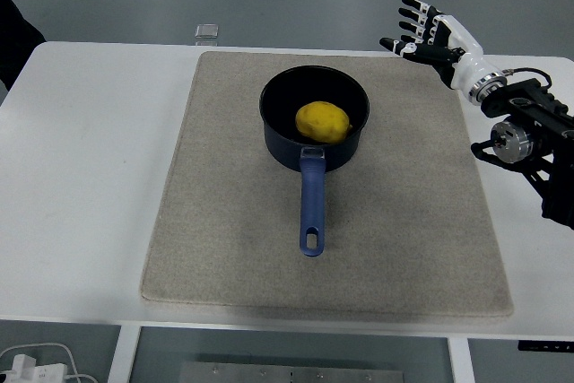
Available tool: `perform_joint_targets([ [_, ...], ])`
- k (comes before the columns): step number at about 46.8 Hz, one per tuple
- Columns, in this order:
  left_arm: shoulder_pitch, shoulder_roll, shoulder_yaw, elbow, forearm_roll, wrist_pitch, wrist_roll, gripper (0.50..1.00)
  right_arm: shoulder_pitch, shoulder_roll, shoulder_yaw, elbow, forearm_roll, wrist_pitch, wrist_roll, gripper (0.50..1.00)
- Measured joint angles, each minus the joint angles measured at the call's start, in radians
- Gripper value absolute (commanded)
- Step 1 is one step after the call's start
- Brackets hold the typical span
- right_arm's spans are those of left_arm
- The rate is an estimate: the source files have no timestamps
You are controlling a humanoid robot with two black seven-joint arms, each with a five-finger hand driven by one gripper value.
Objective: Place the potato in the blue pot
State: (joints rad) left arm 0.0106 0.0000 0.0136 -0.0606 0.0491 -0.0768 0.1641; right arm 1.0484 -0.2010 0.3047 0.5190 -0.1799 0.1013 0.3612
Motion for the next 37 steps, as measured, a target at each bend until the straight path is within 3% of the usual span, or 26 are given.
perform_joint_targets([
  [17,0.0,0.0,-0.001,0.001,0.0,0.0,0.0,0.996,-0.037,0.002,0.096,-0.004,0.211,-0.005,-0.023,0.926],
  [26,0.0,0.0,-0.001,0.001,0.0,0.001,0.0,0.996,-0.069,0.012,0.189,-0.004,0.226,0.0,-0.022,0.926],
  [37,0.0,0.0,-0.001,0.001,0.0,0.001,0.0,0.996,-0.071,0.014,0.202,-0.003,0.227,0.005,-0.022,0.926],
])
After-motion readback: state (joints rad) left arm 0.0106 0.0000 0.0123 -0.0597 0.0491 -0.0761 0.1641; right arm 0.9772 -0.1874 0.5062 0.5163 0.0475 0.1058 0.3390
